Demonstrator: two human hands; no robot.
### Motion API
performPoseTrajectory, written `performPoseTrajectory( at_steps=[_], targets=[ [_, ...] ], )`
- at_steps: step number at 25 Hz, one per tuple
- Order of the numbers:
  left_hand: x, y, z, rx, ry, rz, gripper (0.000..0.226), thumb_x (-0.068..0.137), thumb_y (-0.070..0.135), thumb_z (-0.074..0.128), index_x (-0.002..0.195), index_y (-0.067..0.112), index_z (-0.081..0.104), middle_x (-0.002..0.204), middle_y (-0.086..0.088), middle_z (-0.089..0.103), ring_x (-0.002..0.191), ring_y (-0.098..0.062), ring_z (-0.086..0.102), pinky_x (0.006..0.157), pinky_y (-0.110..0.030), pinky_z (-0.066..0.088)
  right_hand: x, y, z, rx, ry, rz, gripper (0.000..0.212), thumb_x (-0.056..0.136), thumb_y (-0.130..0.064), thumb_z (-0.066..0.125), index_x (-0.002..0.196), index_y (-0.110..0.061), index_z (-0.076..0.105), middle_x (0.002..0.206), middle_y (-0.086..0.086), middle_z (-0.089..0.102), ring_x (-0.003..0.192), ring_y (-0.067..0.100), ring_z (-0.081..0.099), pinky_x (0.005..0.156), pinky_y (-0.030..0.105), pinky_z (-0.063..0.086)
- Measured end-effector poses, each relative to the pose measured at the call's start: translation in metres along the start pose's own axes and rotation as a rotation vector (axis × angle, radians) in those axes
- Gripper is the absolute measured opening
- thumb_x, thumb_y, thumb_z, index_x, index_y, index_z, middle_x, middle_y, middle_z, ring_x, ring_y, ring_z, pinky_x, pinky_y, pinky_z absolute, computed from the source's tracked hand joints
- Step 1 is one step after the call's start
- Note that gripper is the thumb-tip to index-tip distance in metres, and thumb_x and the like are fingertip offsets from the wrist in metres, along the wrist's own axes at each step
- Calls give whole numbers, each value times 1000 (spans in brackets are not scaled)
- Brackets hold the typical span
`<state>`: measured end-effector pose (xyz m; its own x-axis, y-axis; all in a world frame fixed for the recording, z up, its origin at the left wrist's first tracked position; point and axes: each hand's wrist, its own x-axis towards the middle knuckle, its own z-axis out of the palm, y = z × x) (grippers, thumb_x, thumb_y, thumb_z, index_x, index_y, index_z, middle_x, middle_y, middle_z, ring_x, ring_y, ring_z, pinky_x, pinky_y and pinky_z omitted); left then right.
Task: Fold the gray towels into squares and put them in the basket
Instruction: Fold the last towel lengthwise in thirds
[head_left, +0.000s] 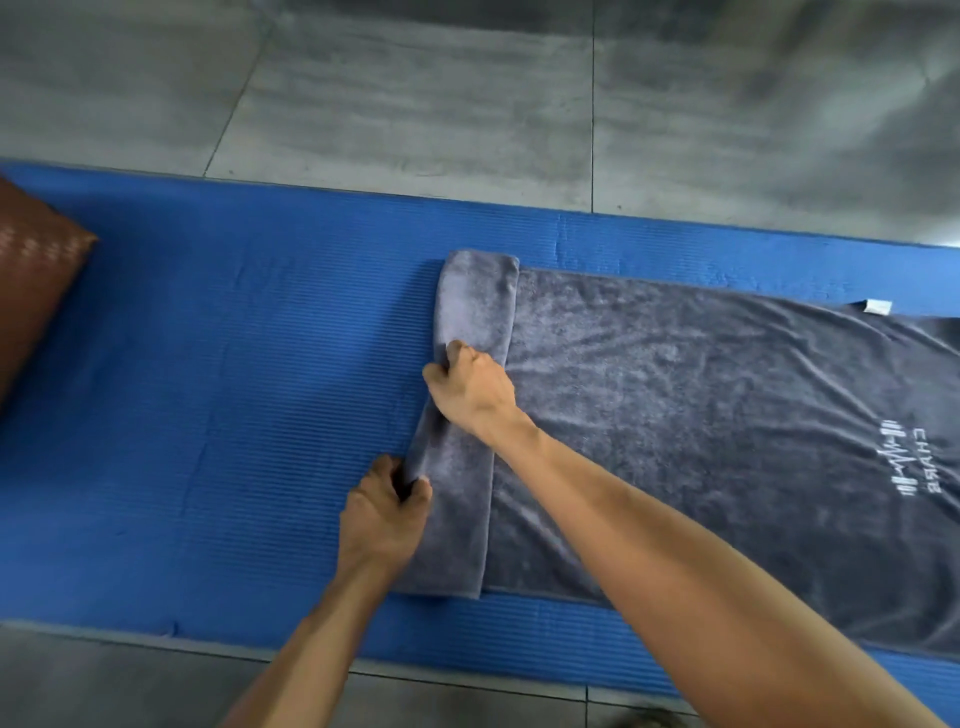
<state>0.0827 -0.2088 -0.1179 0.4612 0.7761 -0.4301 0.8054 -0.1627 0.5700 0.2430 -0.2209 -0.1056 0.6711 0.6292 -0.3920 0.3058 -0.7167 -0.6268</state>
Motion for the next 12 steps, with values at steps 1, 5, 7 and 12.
performPoseTrajectory(
  at_steps=[1,5,7,12],
  targets=[
    [0,0,-7,21,-5,24,15,88,27,64,89,16,54,79,-1,63,83,-29,63,69,-32,43,0,-4,-1,49,-7,2,19,96,-30,44,89,-12,44,98,14,63,91,31,57,72,35,40],
    [-12,25,-15,103,-13,135,20,84,30,65,82,22,48,74,5,57,71,-24,53,64,-30,32,-2,7,-15,332,49,73,26,92,-28,49,68,-20,41,78,5,52,78,24,47,73,38,41],
    [-25,43,-11,157,-24,181,24,82,35,64,79,22,44,72,6,57,67,-22,52,63,-32,34,-10,19,-25,528,99,141,28,86,-29,53,61,-23,40,67,-2,49,72,22,47,71,44,46],
    [-58,79,16,261,-135,298,23,84,36,59,90,23,41,89,-1,63,83,-30,61,70,-37,46,-35,66,-50,861,169,308,24,85,-20,55,67,-18,40,72,4,46,72,20,46,65,36,39]
  ],
)
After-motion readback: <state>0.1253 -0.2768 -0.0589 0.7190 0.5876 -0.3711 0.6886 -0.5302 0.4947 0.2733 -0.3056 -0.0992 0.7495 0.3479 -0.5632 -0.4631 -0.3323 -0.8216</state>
